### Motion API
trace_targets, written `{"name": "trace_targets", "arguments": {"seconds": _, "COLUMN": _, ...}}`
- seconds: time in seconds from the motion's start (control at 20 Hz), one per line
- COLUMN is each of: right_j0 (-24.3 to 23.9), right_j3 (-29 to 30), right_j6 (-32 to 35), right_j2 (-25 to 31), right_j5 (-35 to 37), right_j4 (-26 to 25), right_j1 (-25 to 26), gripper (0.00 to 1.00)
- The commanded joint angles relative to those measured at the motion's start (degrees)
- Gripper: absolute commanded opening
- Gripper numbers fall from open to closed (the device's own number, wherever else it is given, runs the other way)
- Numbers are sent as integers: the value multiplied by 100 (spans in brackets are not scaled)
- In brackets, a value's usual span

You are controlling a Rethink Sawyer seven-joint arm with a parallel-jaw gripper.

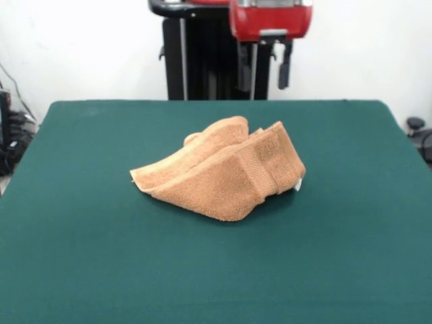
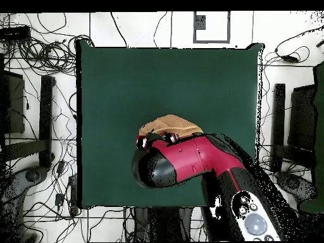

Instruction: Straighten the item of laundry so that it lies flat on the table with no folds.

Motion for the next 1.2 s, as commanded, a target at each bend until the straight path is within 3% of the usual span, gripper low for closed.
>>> {"name": "trace_targets", "arguments": {"seconds": 0.05, "right_j0": 236, "right_j3": 510, "right_j6": 990, "right_j2": -803, "right_j5": 477, "right_j4": 234, "right_j1": -40, "gripper": 100}}
{"name": "trace_targets", "arguments": {"seconds": 0.25, "right_j0": 532, "right_j3": 530, "right_j6": 1606, "right_j2": -1401, "right_j5": 380, "right_j4": 401, "right_j1": 124, "gripper": 100}}
{"name": "trace_targets", "arguments": {"seconds": 0.55, "right_j0": 864, "right_j3": 604, "right_j6": 2041, "right_j2": -2004, "right_j5": -409, "right_j4": 738, "right_j1": 530, "gripper": 100}}
{"name": "trace_targets", "arguments": {"seconds": 1.2, "right_j0": 2196, "right_j3": 713, "right_j6": 3182, "right_j2": -3309, "right_j5": -468, "right_j4": 1960, "right_j1": 441, "gripper": 100}}
